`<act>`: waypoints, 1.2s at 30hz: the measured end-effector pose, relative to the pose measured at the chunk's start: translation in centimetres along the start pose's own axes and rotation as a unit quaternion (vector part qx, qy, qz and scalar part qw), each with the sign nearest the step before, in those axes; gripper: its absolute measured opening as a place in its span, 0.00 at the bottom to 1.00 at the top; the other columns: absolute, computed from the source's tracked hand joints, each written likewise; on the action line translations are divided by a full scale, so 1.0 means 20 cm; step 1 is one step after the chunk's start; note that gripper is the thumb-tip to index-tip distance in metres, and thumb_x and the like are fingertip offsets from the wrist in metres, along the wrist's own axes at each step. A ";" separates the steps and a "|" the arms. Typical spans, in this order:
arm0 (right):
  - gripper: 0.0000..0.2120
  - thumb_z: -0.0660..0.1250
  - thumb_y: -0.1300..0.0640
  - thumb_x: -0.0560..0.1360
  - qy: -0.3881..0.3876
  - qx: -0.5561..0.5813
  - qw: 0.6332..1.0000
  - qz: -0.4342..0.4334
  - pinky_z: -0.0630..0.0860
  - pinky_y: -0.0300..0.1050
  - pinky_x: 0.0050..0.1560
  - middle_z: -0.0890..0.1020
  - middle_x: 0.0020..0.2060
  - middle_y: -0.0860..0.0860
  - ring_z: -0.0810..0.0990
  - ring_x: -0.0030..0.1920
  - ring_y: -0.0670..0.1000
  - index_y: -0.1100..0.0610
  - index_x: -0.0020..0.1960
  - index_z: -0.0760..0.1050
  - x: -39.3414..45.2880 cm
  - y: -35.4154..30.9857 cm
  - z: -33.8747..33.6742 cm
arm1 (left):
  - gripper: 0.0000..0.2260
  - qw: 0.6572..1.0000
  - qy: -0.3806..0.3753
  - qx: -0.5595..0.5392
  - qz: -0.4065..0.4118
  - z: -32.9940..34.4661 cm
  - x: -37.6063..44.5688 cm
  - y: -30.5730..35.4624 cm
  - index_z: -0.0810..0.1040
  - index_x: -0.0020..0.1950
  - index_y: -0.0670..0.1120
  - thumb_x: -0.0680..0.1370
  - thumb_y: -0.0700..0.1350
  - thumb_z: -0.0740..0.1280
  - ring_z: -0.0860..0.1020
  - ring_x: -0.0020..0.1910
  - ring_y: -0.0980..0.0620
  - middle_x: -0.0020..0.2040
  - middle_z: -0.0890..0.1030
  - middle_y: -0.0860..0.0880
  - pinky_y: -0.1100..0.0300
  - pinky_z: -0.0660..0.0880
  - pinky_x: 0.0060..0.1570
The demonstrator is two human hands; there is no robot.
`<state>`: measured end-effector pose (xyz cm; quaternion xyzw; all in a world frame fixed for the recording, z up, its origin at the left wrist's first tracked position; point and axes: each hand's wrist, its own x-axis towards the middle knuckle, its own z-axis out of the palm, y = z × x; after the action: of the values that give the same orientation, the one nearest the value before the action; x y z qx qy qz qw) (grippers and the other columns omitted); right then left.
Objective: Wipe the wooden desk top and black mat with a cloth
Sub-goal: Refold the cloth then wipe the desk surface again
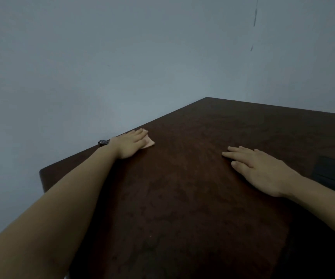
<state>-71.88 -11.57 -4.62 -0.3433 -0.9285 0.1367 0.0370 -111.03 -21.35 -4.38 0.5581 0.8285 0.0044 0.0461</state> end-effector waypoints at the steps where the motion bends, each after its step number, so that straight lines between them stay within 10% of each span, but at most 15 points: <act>1: 0.22 0.48 0.46 0.87 -0.001 0.000 1.000 0.000 0.45 0.47 0.79 0.55 0.81 0.40 0.50 0.80 0.44 0.40 0.80 0.57 0.00 0.00 0.00 | 0.26 1.000 -0.004 -0.001 -0.006 0.00 0.03 0.01 0.48 0.82 0.56 0.85 0.60 0.46 0.48 0.81 0.53 0.83 0.48 0.55 0.51 0.44 0.79; 12: 0.23 0.46 0.46 0.87 -0.034 -0.029 0.998 0.038 0.47 0.53 0.80 0.52 0.82 0.45 0.49 0.81 0.49 0.42 0.82 0.52 -0.04 -0.07 -0.03 | 0.43 0.987 -0.019 0.026 0.158 0.04 -0.60 0.15 0.46 0.82 0.58 0.71 0.76 0.31 0.47 0.80 0.58 0.82 0.47 0.60 0.53 0.47 0.79; 19: 0.28 0.43 0.37 0.84 -0.050 -0.030 0.996 0.061 0.41 0.59 0.79 0.47 0.82 0.46 0.42 0.82 0.55 0.39 0.82 0.42 -0.12 -0.41 0.07 | 0.51 0.997 -0.038 0.008 0.063 0.00 -0.64 -0.03 0.44 0.82 0.59 0.63 0.80 0.28 0.46 0.81 0.55 0.82 0.45 0.59 0.53 0.45 0.78; 24: 0.28 0.41 0.35 0.83 -0.037 -0.035 0.997 0.049 0.40 0.57 0.80 0.45 0.82 0.44 0.41 0.82 0.49 0.39 0.82 0.45 -0.13 -0.43 0.11 | 0.28 1.000 -0.017 0.024 -0.008 -0.01 -0.43 -0.12 0.45 0.83 0.56 0.84 0.64 0.43 0.47 0.81 0.52 0.82 0.45 0.57 0.49 0.47 0.79; 36: 0.28 0.40 0.35 0.83 -0.041 -0.055 0.997 0.044 0.40 0.58 0.80 0.43 0.82 0.43 0.40 0.81 0.49 0.39 0.82 0.43 -0.12 -0.43 0.12 | 0.28 0.999 -0.002 0.039 -0.015 -0.01 -0.40 -0.16 0.47 0.83 0.57 0.84 0.63 0.43 0.49 0.81 0.54 0.83 0.47 0.57 0.52 0.49 0.79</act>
<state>-75.91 -19.91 -4.42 -0.3794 -0.9193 0.1010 -0.0264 -110.99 -29.82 -3.71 0.5472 0.8361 -0.0297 0.0259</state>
